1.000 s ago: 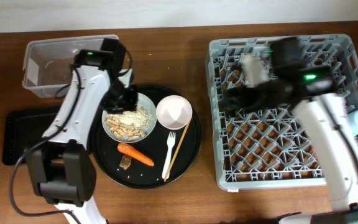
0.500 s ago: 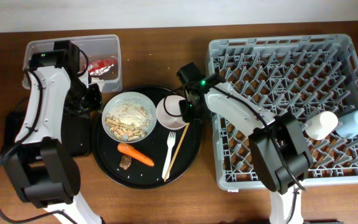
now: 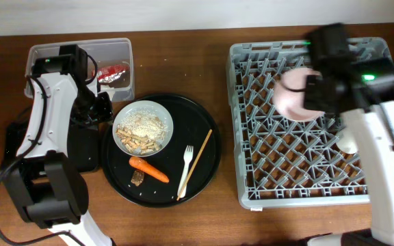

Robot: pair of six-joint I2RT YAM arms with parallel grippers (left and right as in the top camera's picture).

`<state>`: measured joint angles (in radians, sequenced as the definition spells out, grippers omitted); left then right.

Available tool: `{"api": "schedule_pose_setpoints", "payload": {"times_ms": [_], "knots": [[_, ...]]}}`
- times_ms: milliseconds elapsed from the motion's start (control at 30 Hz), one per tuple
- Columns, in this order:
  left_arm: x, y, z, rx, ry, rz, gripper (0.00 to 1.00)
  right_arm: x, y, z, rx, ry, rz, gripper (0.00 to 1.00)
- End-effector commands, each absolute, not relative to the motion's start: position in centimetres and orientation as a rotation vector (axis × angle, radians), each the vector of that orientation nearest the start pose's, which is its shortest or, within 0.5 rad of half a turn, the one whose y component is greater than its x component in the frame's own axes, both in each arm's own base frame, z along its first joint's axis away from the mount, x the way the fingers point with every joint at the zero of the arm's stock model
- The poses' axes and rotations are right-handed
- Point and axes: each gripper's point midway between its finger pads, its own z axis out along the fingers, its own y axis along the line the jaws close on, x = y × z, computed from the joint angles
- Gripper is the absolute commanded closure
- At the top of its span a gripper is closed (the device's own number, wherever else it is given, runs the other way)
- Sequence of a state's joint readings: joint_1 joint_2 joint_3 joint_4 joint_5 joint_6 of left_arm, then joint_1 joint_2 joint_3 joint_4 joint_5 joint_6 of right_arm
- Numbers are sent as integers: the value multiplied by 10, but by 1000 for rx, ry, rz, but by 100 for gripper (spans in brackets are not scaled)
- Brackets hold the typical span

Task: Sort waste into correct bins and load items into the dishwasher rack

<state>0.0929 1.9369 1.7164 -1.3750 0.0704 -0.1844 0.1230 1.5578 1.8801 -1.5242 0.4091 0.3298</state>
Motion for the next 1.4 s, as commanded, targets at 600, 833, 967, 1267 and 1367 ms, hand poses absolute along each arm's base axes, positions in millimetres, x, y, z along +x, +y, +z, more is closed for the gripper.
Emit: {"api": "schedule_pose_setpoints", "payload": {"times_ms": [600, 833, 967, 1267, 1367], "knots": [[361, 20, 122, -459, 3123, -128, 58, 387, -158, 201, 529, 2184, -1442, 96], [362, 20, 122, -458, 3119, -128, 58, 384, -160, 208, 505, 2096, -1638, 96], [362, 20, 122, -458, 3119, -129, 58, 391, -153, 189, 483, 2193, -1504, 96], [362, 20, 122, -459, 3119, -129, 58, 383, -160, 209, 508, 2085, -1647, 96], [362, 20, 122, -459, 3119, -129, 58, 387, -153, 204, 481, 2103, -1627, 96]]}}
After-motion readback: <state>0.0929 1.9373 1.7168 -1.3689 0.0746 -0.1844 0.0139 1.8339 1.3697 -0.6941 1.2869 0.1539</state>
